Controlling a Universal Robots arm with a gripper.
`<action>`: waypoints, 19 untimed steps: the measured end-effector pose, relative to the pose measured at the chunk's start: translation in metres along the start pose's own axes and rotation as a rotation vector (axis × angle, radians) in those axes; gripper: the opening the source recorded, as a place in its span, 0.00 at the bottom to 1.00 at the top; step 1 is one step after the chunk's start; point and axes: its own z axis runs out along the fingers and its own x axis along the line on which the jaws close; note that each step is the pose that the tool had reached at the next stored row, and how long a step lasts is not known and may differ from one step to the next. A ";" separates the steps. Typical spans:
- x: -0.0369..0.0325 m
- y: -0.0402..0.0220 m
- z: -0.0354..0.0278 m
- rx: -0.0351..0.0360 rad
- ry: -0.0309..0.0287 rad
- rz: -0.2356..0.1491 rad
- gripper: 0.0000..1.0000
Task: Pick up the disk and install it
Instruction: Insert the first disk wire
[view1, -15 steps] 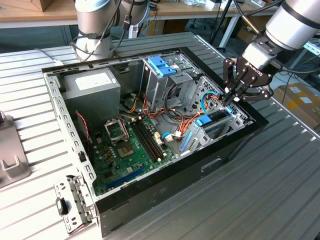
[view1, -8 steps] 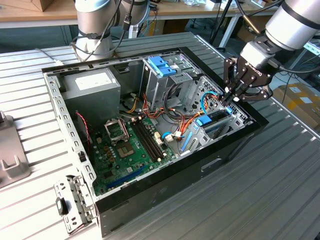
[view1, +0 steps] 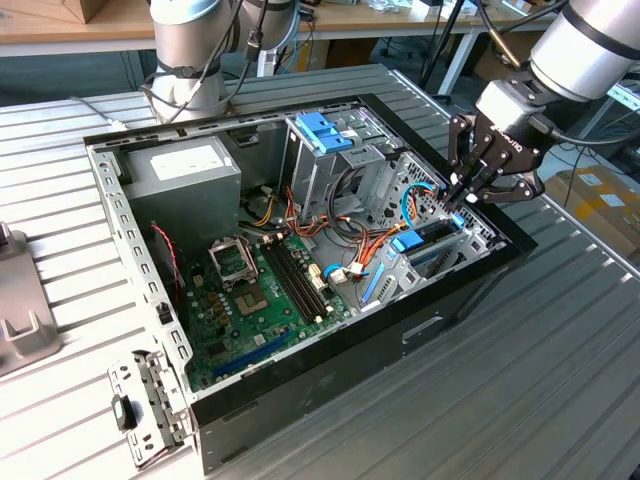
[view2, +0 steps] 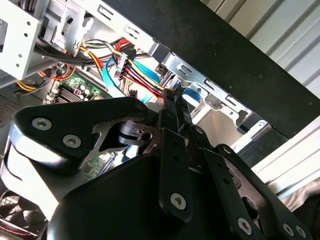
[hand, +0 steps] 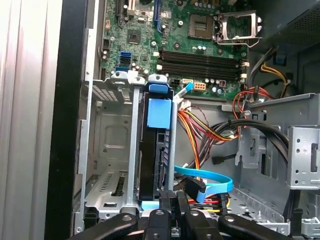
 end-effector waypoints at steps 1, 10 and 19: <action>0.0000 0.0000 0.0000 0.0007 -0.0002 0.006 0.17; 0.0001 0.0000 0.0006 0.0108 -0.0040 0.095 0.17; 0.0001 0.0009 0.0010 0.0115 -0.0044 0.101 0.17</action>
